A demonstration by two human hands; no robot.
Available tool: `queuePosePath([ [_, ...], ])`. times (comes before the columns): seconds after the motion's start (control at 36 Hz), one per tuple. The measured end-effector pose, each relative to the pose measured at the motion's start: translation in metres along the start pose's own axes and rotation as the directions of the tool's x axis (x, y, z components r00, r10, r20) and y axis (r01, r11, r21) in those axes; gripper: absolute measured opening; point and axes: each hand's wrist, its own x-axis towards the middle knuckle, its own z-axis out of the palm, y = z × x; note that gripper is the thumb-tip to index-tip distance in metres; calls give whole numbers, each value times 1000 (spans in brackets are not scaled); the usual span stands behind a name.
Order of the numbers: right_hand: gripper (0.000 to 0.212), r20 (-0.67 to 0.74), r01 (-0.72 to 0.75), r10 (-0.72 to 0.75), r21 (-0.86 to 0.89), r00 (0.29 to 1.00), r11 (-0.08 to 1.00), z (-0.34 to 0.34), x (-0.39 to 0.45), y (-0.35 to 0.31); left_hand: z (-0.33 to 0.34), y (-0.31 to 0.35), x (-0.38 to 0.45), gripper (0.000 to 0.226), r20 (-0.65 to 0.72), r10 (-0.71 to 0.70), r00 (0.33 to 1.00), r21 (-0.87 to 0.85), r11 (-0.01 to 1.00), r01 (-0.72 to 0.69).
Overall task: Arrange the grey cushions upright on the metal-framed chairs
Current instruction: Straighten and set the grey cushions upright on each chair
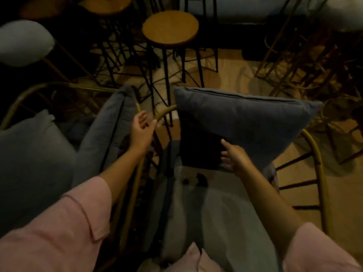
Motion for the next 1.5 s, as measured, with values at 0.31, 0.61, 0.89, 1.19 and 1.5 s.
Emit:
queuePosePath([
  [0.31,35,344,343,-224,-339,912,876,215,-89,-26,-263,-41,10,37,-362,-130,923,115,977,182],
  [0.61,145,68,172,-159,-376,985,910,372,-123,37,-307,-128,25,55,-62,-433,899,34,900,435],
  [0.89,80,-204,212,-444,-661,872,719,388,-106,63,-302,-163,46,100,210,-499,841,141,867,479],
  [1.19,34,-232,415,-608,-547,759,727,348,-100,73,-308,-187,65,115,258,-573,778,-3,805,594],
  [1.5,51,-200,403,-490,-354,849,844,239,-116,95,-323,-218,93,112,403,-621,672,-35,723,690],
])
